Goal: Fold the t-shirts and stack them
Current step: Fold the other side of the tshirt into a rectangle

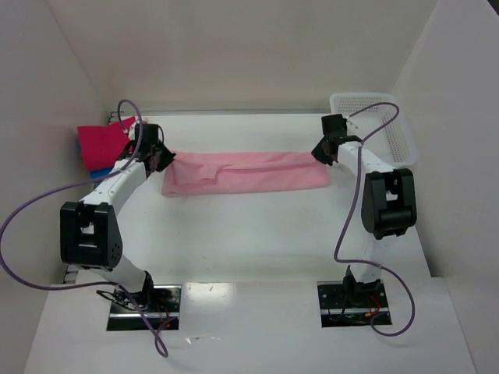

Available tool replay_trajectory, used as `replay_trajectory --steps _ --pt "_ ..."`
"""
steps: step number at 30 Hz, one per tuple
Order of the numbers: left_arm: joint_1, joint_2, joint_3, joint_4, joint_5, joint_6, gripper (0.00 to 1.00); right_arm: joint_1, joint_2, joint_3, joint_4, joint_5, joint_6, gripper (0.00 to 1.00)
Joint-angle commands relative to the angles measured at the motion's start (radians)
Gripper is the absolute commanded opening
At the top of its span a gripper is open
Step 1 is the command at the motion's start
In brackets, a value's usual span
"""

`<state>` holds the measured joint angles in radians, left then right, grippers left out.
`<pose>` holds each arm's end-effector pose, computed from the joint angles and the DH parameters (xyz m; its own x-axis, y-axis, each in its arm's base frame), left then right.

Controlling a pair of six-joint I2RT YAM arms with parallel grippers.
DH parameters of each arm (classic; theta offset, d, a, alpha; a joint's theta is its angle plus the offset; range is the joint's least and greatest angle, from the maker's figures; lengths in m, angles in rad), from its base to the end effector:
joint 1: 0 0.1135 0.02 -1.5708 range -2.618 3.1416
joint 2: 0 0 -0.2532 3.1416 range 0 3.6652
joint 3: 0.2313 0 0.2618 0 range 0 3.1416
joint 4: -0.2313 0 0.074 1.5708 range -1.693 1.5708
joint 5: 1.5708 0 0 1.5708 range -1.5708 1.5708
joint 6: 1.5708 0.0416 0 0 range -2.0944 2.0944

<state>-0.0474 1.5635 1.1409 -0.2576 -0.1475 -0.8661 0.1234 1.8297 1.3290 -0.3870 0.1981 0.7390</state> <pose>0.3646 -0.0112 0.2445 -0.3557 -0.7375 -0.5741 -0.5222 0.6663 -0.5324 0.4075 0.0423 0.1996 -0.5672 0.5951 -0.5694 0.5204 0.7948 0.3123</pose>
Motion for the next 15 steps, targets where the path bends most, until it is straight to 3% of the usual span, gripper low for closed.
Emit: replay_trajectory --steps 1,9,15 --pt "0.008 0.046 0.039 0.054 0.013 0.015 0.00 -0.008 0.054 0.036 0.049 0.007 -0.017 0.00" --pt "0.033 0.135 0.039 0.078 0.032 0.024 0.00 -0.008 0.088 0.027 0.065 0.037 -0.027 0.01" --pt "0.060 0.180 0.029 0.093 0.069 0.026 0.00 -0.008 0.119 0.048 0.086 0.053 -0.048 0.09"
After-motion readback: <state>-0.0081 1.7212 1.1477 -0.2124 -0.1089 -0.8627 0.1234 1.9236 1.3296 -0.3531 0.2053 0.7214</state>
